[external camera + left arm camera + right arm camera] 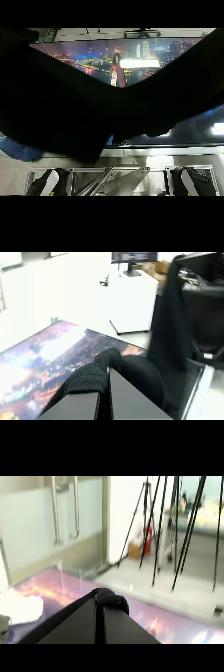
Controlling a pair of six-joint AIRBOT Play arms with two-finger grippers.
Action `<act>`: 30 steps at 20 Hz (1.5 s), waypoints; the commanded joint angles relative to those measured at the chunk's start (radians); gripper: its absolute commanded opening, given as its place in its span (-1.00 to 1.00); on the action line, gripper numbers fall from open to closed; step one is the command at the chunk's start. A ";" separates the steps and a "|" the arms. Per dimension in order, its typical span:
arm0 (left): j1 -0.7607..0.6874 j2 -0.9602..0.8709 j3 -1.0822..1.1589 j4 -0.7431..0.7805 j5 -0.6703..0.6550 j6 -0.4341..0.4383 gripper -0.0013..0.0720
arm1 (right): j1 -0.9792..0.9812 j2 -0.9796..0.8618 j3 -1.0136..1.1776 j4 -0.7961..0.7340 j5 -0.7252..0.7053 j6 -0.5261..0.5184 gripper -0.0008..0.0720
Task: Fold the shirts.
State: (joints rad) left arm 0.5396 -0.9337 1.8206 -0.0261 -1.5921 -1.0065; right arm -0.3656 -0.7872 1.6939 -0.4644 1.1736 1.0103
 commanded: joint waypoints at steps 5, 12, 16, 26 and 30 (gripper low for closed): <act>-0.396 -0.342 -0.457 0.468 0.170 0.094 -0.89 | 0.169 -0.341 -0.344 -0.147 -0.058 0.010 -0.91; -0.448 -1.012 -0.242 0.546 0.221 0.119 -0.93 | 0.209 -0.790 -0.512 -0.175 -0.431 -0.017 -0.91; -0.452 -1.188 0.082 0.549 0.230 0.073 -0.93 | 0.209 -0.941 -0.373 -0.071 -0.475 -0.047 -0.90; -0.329 -1.136 0.183 0.560 -0.064 -0.182 -0.16 | 0.044 -0.798 -0.344 -0.212 -0.135 -0.004 -0.02; -0.261 -0.902 -0.139 0.649 -0.091 -0.179 -0.17 | -0.075 -0.649 -0.470 -0.450 -0.036 0.087 -0.02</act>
State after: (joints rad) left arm 0.2329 -1.9739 1.8629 0.5529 -1.6333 -1.1561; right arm -0.3626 -1.5299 1.2999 -0.7441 1.0321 1.0325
